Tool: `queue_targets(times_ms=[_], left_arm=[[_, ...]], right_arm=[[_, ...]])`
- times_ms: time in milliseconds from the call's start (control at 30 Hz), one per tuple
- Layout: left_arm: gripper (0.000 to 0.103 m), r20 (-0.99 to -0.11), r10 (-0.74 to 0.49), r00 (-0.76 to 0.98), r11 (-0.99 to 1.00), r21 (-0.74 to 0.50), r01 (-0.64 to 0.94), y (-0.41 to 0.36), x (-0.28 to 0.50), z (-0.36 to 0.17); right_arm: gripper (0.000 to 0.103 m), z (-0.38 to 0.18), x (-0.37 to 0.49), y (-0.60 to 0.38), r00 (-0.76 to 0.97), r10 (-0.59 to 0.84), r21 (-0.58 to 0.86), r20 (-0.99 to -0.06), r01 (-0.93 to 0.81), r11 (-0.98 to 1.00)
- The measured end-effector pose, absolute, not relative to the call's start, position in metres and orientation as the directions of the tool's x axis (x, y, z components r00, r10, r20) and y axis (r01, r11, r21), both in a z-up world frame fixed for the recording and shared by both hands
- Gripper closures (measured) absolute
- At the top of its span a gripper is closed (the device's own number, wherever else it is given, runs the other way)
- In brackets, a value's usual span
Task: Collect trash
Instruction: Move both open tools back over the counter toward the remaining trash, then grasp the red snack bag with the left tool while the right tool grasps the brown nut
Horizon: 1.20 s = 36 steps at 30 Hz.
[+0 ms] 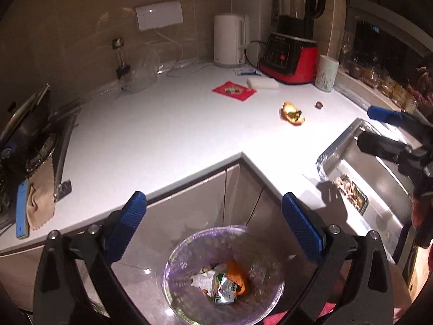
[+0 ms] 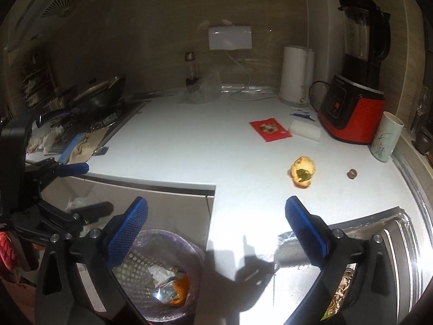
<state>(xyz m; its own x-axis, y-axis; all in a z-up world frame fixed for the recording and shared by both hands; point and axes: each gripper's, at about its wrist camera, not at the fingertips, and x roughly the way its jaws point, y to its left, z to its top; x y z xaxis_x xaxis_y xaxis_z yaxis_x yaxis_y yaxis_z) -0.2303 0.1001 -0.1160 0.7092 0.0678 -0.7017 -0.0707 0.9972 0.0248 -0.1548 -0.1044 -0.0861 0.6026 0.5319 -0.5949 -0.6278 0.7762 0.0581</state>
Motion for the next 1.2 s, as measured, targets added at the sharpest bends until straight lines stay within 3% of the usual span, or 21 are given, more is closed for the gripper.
queue_targets(times_ms=[233,567,1067,1200], left_arm=[[0.008,-0.651,0.053,0.757,0.996,-0.018,-0.085,0.081,-0.188,-0.066],[0.008,-0.665,0.036,0.746,0.999,0.006,-0.043,0.048,-0.117,-0.068],[0.008,-0.766,-0.061,0.64,0.995,0.006,0.102,0.053,0.085,-0.162],[0.008,-0.796,-0.026,0.604,0.994,0.041,0.097,0.057,0.137,-0.197]], right_arm=[[0.002,-0.076,-0.125,-0.151,0.694,0.489,0.047,-0.529,-0.552,0.833],[0.002,-0.094,-0.071,-0.178,0.707,0.463,0.069,-0.534,-0.509,0.858],[0.002,-0.139,0.018,-0.203,0.704,0.38,0.1,-0.6,-0.405,0.909],[0.002,-0.156,0.042,-0.209,0.695,0.358,0.117,-0.624,-0.37,0.922]])
